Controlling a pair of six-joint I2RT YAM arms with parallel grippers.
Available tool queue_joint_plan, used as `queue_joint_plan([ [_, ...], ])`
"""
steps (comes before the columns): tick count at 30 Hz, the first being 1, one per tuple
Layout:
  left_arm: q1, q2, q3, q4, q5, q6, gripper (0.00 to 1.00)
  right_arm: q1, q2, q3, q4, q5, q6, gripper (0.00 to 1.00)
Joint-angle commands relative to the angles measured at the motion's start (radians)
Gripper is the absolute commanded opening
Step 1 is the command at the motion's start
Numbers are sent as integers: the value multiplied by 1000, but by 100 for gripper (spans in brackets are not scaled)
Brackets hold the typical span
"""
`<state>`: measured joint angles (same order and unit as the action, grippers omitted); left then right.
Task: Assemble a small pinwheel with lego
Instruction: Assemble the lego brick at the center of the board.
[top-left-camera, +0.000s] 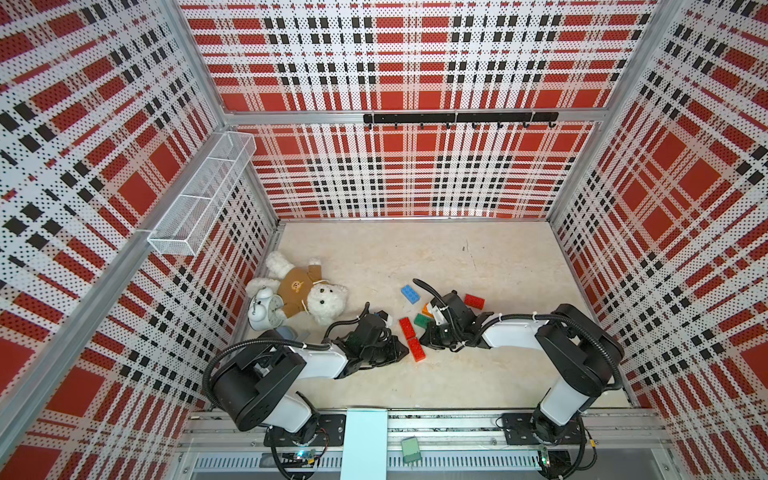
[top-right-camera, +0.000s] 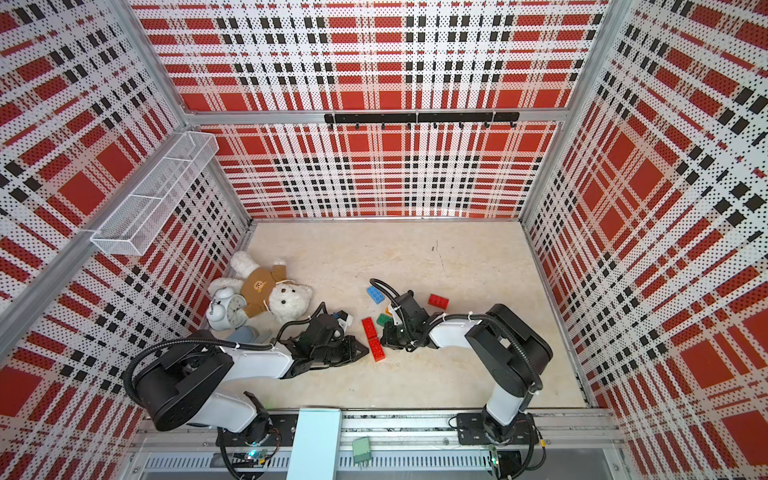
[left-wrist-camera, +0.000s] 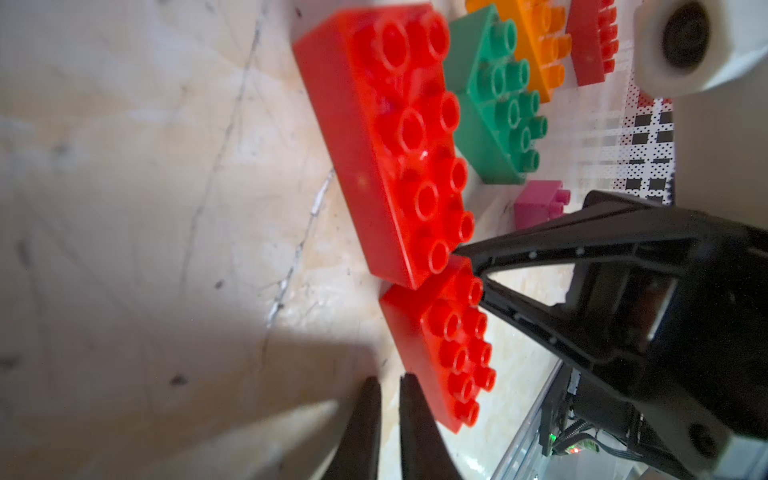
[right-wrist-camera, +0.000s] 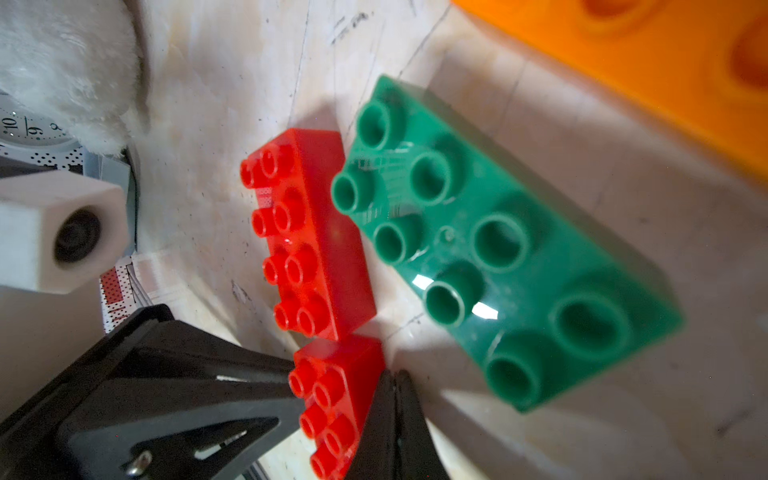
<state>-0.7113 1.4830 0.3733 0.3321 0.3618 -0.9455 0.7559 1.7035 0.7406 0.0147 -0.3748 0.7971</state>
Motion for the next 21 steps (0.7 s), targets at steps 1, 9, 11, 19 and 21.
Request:
queue_joint_plan([
  [1,13,21,14,5,-8,-6,16,2,2,26,15,17,3,4],
  [9,20,-97,-62,-7,-7,-5,19,13,-188,-25,-193,153,-35,2],
  [11,30,-168,-82,-33,-18,13,27,41,-241,-39,-250,181,-33,2],
  [19,53,-591,-94,-338,-198,119,99,130,-320,-106,-295,217,47,2],
  [21,75,-676,-98,-398,-216,129,99,143,-308,-113,-281,215,58,2],
])
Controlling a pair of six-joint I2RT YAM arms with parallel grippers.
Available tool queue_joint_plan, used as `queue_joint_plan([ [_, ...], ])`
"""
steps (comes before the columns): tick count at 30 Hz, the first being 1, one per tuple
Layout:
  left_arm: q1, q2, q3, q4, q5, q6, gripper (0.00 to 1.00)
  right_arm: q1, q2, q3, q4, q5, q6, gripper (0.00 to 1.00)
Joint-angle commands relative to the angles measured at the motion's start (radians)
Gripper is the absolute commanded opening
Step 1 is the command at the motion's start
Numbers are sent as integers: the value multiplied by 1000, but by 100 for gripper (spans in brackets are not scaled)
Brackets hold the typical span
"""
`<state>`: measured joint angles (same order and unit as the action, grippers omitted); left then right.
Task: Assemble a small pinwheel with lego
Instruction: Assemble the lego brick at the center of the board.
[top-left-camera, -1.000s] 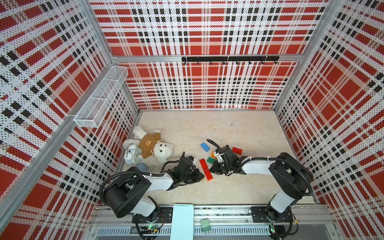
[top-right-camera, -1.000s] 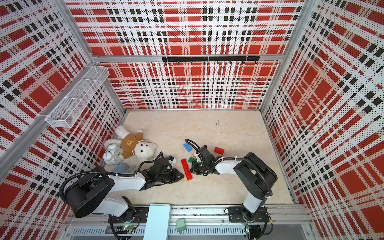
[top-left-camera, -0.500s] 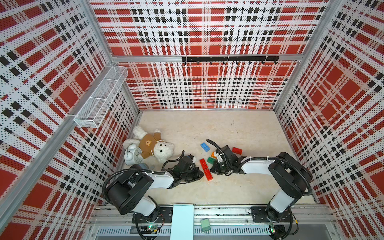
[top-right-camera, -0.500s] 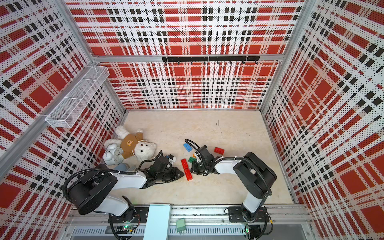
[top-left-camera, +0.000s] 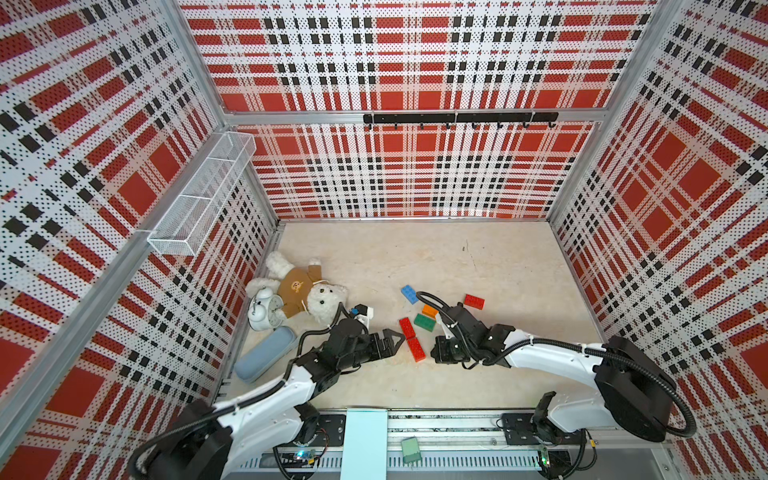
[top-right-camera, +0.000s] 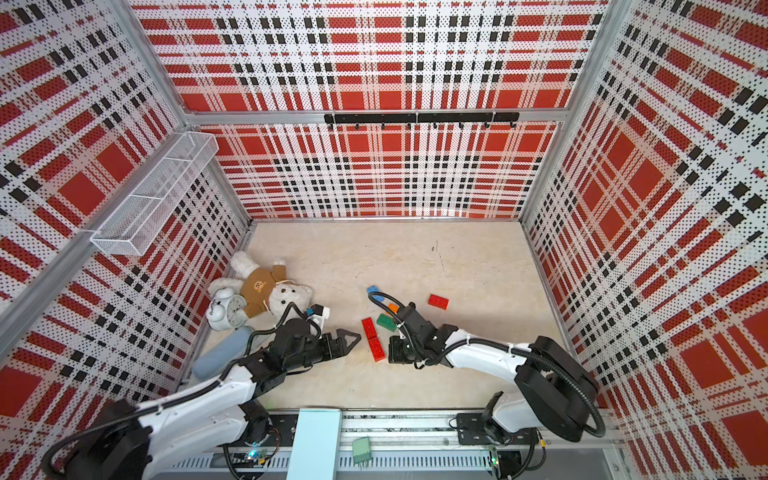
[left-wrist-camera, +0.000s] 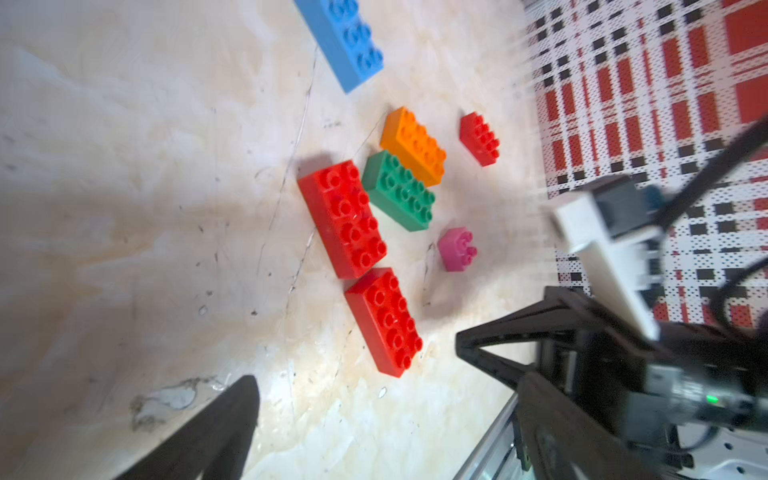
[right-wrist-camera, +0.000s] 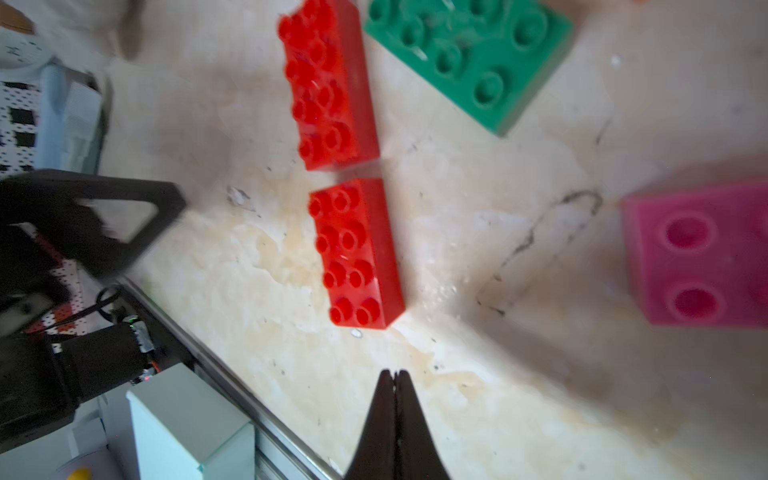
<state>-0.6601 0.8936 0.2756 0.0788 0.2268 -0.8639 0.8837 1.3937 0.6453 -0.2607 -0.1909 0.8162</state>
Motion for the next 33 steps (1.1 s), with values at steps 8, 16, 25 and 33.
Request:
queue_joint_plan([
  [8,206,-136,-54,-156,39,16,99,80,104,9,77,19,83,0],
  [16,251,-130,-63,-169,37,11,100,99,153,40,104,19,90,0],
  [25,289,-143,-66,-185,61,17,99,101,185,70,115,25,89,0],
  [33,301,-143,-68,-184,69,19,100,101,198,85,105,29,82,0],
])
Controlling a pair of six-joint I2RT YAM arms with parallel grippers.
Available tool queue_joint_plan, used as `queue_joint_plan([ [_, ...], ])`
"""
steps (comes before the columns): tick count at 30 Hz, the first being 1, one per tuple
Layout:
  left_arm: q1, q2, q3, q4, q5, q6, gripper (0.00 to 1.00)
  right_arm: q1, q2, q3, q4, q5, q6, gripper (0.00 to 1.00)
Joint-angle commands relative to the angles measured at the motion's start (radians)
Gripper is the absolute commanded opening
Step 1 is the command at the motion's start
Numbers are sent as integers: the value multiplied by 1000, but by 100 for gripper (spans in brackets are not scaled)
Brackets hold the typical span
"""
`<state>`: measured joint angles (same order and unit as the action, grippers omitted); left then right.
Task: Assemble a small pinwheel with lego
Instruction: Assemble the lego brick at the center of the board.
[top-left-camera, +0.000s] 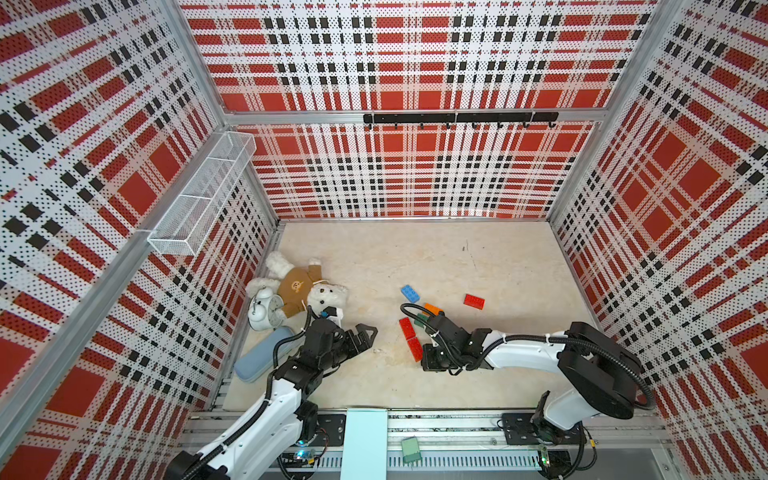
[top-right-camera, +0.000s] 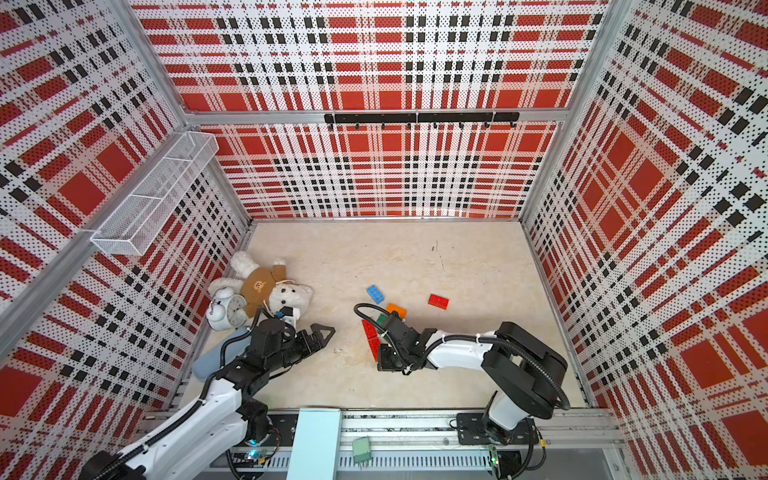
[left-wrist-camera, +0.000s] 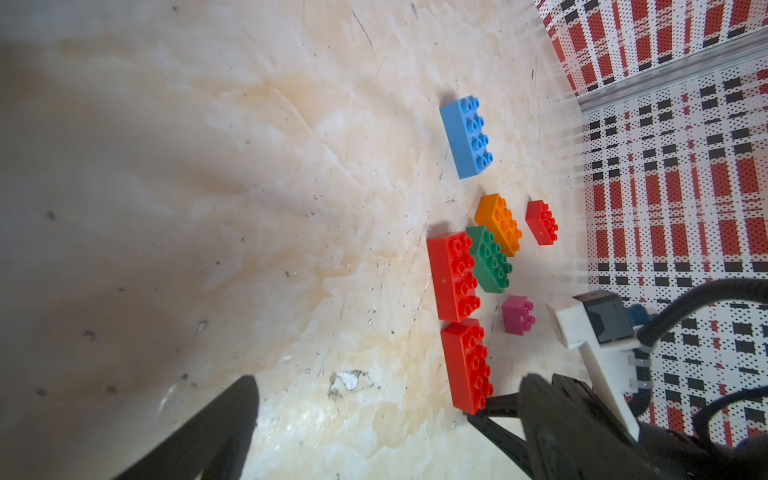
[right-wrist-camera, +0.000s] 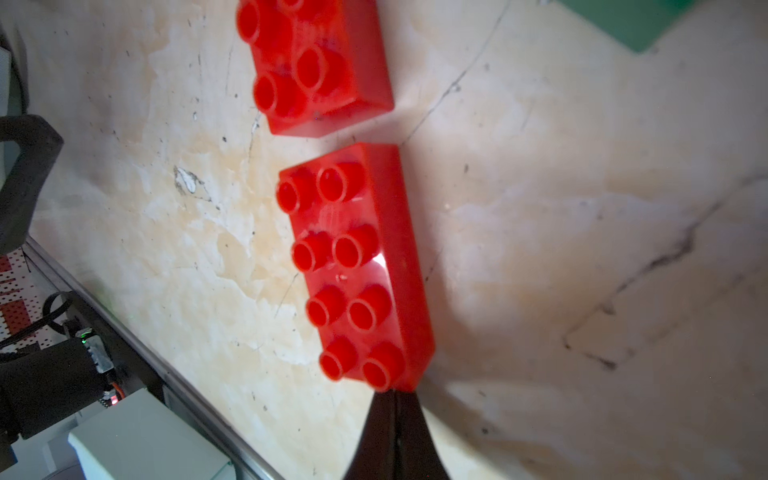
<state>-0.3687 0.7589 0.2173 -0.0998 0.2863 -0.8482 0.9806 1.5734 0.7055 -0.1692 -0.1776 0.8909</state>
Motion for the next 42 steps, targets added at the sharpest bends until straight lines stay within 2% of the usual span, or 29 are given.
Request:
queue_joint_plan([
  [1,11,-9,-10,-5,10,2,99,4,19,24,13,18,9,0],
  [36,17,-9,-2,-4,24,6,99,-10,18,35,25,33,-3,2],
  [42,19,-83,22,-102,-27,18,99,-9,-96,-18,-29,21,20,4],
])
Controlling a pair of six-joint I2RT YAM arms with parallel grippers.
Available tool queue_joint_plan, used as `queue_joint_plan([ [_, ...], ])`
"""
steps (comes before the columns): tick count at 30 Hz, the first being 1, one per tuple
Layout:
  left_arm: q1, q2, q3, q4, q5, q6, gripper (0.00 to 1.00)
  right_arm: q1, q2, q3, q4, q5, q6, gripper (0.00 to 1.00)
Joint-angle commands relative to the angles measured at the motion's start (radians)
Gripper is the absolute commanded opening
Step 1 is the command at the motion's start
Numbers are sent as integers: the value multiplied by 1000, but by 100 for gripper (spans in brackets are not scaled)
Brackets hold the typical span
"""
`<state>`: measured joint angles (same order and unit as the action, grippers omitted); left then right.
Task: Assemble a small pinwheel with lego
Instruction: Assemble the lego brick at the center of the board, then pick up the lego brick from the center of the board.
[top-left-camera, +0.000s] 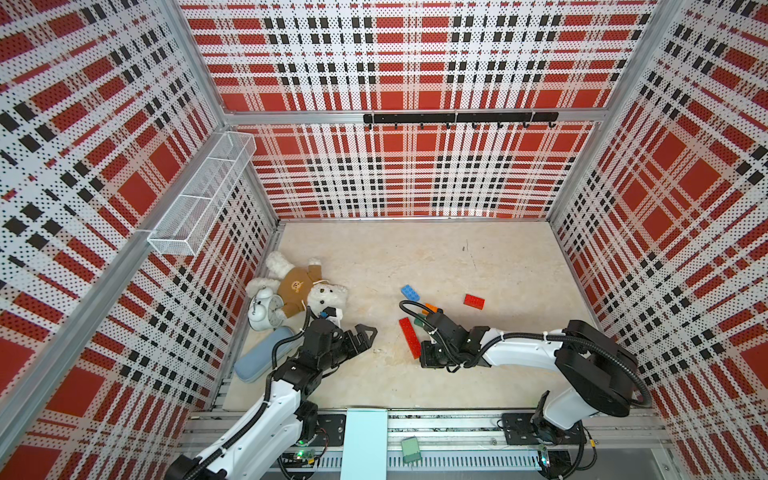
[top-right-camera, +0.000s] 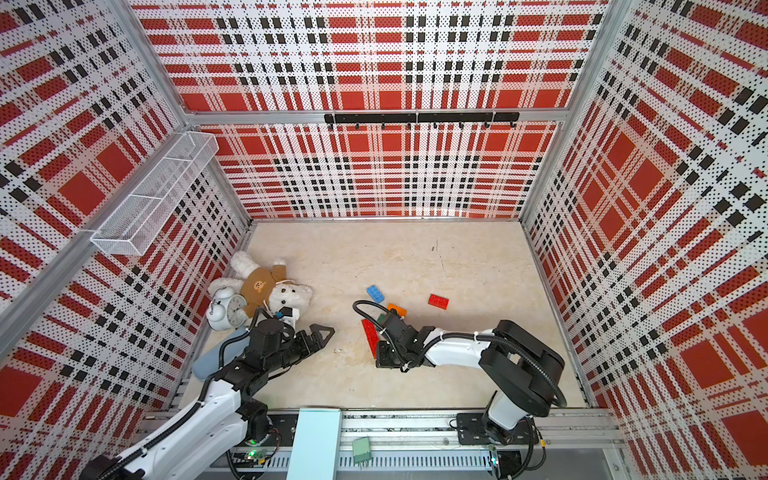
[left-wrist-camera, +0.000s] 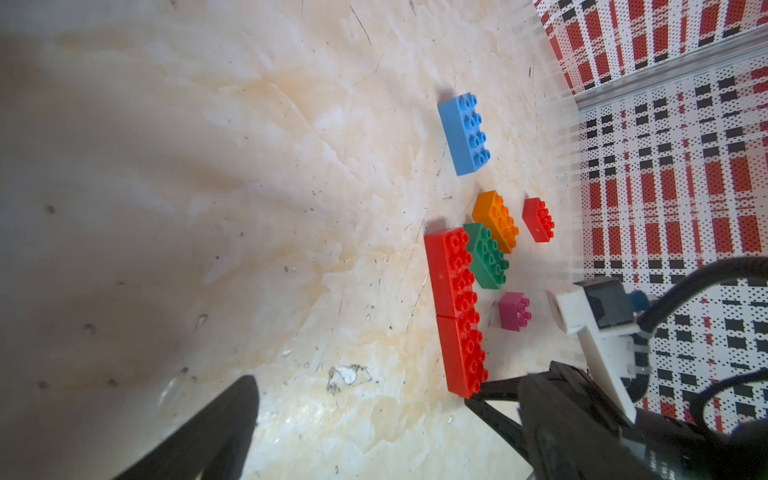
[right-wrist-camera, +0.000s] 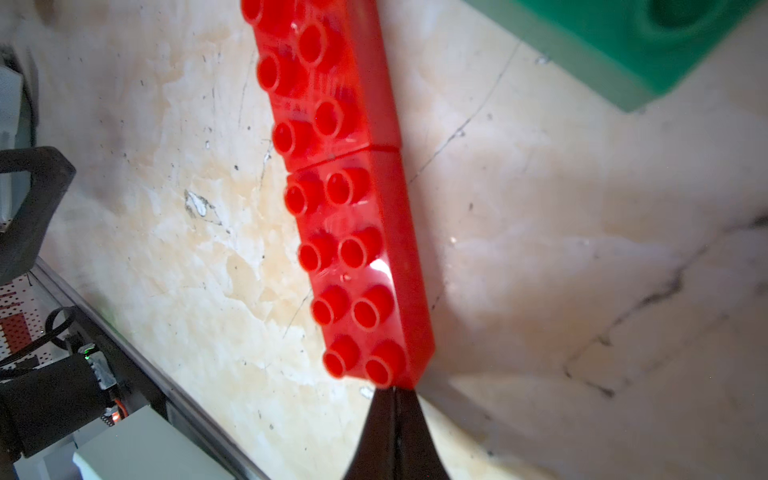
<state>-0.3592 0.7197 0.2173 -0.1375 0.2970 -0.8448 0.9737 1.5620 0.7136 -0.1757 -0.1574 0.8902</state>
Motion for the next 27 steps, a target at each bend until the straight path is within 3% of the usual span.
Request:
queue_joint_plan([
  [1,9,-63,30,-84,-47,19,99,-2,-129,-36,-48,1,20,5],
  [6,11,-120,84,-121,-58,52,99,-64,-294,14,-266,49,-58,27],
  [10,4,-130,145,-151,-77,83,100,-209,-246,111,-343,30,-184,37],
  [14,10,-174,146,-152,-122,81,99,-263,-132,240,-373,68,-334,54],
  [20,94,-163,87,-8,2,3,99,-265,104,438,-446,-28,-582,59],
  [27,152,-158,82,11,60,-3,99,-265,244,548,-478,-26,-684,57],
])
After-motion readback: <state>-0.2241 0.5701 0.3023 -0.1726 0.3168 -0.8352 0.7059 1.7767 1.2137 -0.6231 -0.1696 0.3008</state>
